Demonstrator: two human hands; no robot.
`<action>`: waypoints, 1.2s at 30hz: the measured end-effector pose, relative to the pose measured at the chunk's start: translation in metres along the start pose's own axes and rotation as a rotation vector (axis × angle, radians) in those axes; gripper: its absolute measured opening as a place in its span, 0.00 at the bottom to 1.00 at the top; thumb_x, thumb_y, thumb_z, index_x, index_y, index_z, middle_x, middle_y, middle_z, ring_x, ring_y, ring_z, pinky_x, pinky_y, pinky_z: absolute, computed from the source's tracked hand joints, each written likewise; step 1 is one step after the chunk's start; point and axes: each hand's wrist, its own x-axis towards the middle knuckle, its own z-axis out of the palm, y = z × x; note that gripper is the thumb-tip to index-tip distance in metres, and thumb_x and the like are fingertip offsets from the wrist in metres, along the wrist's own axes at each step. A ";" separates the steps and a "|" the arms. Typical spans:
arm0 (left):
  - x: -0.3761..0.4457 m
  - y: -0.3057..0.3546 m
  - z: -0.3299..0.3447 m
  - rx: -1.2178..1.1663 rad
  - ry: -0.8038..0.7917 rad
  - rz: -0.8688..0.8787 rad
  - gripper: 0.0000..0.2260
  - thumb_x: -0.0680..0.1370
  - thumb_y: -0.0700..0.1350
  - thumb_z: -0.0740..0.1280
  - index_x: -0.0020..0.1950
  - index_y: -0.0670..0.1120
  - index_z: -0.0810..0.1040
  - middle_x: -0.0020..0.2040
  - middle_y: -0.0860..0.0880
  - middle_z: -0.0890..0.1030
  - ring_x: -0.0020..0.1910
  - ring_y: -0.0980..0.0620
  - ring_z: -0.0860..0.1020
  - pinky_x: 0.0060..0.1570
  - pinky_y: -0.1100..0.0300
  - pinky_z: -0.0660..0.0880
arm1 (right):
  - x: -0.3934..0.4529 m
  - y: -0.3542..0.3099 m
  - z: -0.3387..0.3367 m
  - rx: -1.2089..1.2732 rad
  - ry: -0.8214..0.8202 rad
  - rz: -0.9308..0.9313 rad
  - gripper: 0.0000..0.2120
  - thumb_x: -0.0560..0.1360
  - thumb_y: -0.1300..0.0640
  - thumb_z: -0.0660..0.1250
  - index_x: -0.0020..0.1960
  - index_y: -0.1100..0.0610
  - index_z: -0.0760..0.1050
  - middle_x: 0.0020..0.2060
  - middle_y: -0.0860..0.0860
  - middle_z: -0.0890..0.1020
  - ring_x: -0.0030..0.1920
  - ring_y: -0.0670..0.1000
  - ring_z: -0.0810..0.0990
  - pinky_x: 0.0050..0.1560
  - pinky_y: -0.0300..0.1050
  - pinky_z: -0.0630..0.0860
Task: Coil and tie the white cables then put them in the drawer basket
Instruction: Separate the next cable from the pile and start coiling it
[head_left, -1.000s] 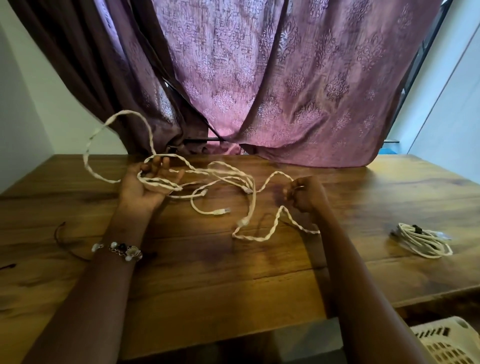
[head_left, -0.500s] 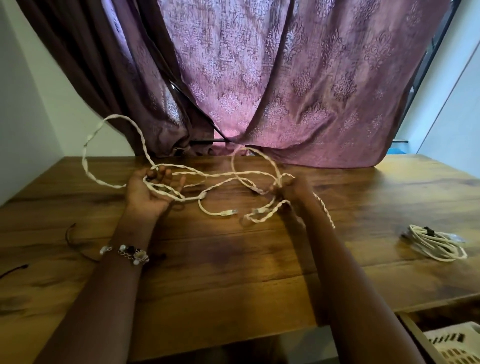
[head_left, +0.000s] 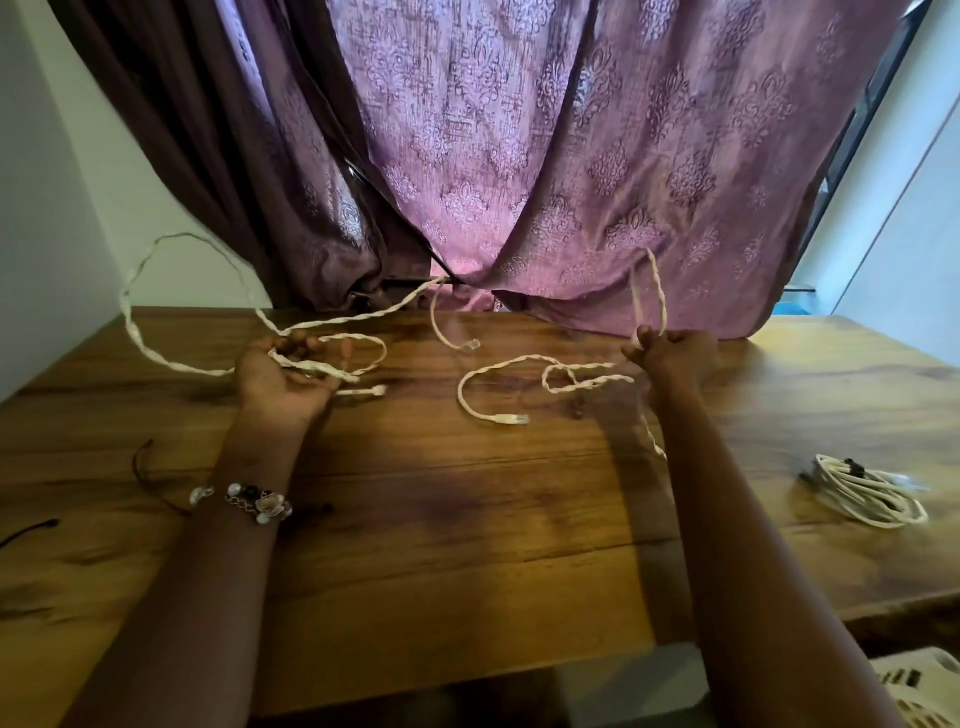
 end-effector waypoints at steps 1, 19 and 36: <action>0.000 -0.002 0.001 0.025 0.005 -0.020 0.15 0.79 0.43 0.54 0.31 0.48 0.66 0.28 0.52 0.71 0.27 0.55 0.70 0.44 0.51 0.74 | 0.006 0.004 0.003 -0.043 0.006 -0.014 0.09 0.69 0.59 0.75 0.36 0.62 0.76 0.33 0.55 0.81 0.39 0.58 0.84 0.46 0.60 0.81; -0.004 -0.032 0.000 1.063 -0.049 -0.020 0.15 0.81 0.53 0.60 0.39 0.44 0.71 0.20 0.52 0.70 0.14 0.61 0.60 0.15 0.73 0.54 | -0.071 0.031 0.064 -0.884 -0.832 -0.734 0.09 0.73 0.62 0.62 0.46 0.62 0.81 0.48 0.60 0.83 0.51 0.59 0.80 0.50 0.44 0.74; -0.024 -0.014 0.017 0.660 -0.079 0.228 0.09 0.75 0.26 0.63 0.49 0.39 0.74 0.40 0.42 0.77 0.30 0.51 0.81 0.29 0.62 0.79 | -0.122 -0.053 0.065 0.095 -0.981 -0.757 0.08 0.73 0.57 0.70 0.47 0.61 0.80 0.36 0.46 0.81 0.36 0.40 0.78 0.38 0.36 0.74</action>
